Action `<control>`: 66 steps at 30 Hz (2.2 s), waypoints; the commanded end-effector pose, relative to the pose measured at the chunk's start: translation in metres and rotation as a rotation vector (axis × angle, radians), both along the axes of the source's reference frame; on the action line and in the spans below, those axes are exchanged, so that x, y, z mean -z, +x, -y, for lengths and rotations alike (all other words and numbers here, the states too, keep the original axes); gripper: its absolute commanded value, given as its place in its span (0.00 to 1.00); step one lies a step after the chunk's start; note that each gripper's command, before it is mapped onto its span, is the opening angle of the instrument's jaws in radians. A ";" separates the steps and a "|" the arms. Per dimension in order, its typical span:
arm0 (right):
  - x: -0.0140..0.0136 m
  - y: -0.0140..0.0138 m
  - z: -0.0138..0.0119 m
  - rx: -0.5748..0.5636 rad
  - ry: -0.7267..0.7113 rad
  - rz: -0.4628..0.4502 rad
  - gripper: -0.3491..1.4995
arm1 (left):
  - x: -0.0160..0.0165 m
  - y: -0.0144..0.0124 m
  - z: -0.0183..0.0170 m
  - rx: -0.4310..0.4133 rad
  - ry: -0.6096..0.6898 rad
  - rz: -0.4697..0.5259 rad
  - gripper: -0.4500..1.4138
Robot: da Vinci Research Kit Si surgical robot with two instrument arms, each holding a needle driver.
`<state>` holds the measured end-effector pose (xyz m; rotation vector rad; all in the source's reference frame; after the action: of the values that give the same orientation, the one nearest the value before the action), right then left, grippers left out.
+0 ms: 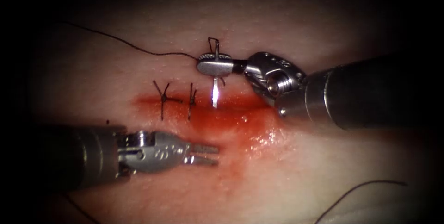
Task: Wound Closure
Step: Throw the needle through the bottom portion of the incision, then pull the needle through the skin with the left needle driver.
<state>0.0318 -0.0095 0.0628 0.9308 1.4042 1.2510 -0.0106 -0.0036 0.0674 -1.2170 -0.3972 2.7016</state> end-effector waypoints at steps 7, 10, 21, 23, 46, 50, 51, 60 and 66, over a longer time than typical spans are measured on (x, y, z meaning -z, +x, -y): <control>0.0002 0.0021 0.0012 0.029 0.138 -0.093 0.00 | -0.0006 -0.0006 0.0000 0.001 -0.001 0.000 0.21; 0.0007 0.0023 0.0018 0.036 0.212 -0.114 0.00 | -0.0007 -0.0006 -0.0001 0.000 0.000 0.001 0.21; 0.0022 0.0025 0.0038 0.078 0.389 -0.115 0.00 | -0.0007 -0.0005 -0.0001 0.004 0.004 0.000 0.19; 0.0026 0.0025 0.0041 0.083 0.403 -0.110 0.00 | -0.0007 -0.0005 -0.0001 0.003 0.004 0.000 0.19; 0.0029 -0.0012 0.0008 -0.141 0.317 -0.030 0.71 | 0.0009 0.0006 -0.0003 0.003 -0.078 0.077 0.23; 0.0024 -0.0035 -0.0002 -0.159 0.309 -0.002 0.71 | 0.0014 0.0008 -0.0006 0.002 -0.103 0.098 0.26; 0.0023 -0.0041 -0.0003 -0.162 0.309 0.002 0.71 | 0.0015 0.0008 -0.0008 0.006 -0.116 0.108 0.27; 0.0014 -0.0100 -0.0014 -0.205 0.301 0.025 0.65 | 0.0031 -0.0004 -0.0019 0.061 -0.203 0.210 0.41; 0.0012 -0.0117 -0.0013 -0.245 0.294 0.065 0.62 | 0.0034 -0.0026 -0.0024 0.083 -0.211 0.212 0.47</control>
<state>0.0194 -0.0082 0.0610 0.9112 1.3341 1.6986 -0.0130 -0.0012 0.0636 -1.5457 -0.0813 2.6030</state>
